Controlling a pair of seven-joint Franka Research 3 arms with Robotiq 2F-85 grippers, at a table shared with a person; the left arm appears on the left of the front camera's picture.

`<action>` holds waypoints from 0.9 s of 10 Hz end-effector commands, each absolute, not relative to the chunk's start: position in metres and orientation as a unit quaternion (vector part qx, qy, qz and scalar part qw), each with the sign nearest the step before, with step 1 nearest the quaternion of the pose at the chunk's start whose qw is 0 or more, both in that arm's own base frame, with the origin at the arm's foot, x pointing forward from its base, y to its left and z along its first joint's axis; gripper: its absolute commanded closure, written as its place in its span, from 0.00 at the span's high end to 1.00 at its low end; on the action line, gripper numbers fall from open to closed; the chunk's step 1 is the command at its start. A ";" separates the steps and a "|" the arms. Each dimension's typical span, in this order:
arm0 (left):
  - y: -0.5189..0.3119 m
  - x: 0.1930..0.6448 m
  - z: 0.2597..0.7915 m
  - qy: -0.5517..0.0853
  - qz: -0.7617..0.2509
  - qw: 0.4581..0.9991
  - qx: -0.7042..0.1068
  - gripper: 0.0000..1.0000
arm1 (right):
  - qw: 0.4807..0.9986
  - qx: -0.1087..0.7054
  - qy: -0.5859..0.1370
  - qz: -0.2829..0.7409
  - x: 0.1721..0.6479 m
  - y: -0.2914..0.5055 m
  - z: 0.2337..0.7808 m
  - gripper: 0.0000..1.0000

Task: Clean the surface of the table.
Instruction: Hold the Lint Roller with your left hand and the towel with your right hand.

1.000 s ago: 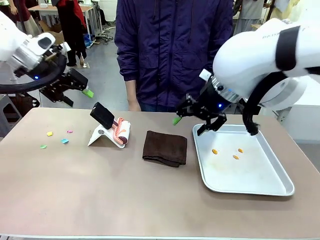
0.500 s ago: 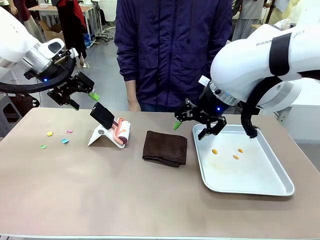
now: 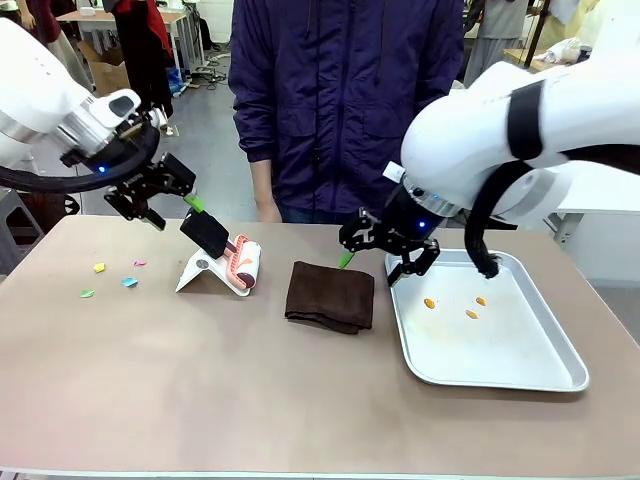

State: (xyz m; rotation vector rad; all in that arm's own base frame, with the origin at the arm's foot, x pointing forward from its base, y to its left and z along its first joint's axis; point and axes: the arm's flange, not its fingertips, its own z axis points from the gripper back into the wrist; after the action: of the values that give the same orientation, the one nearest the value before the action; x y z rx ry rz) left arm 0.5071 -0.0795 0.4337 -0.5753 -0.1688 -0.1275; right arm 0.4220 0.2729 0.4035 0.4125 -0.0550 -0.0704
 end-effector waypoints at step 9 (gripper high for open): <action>-0.114 0.536 0.409 -0.003 -0.036 0.968 -0.249 1.00 | 0.997 0.057 -0.037 -0.038 0.487 0.346 0.333 1.00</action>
State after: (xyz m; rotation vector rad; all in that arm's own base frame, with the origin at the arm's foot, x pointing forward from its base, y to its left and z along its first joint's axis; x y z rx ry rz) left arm 0.5354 -0.1118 0.4019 -0.5358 -0.0247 -0.0774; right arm 0.4779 0.3323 0.3332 0.1773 -0.0543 -0.0366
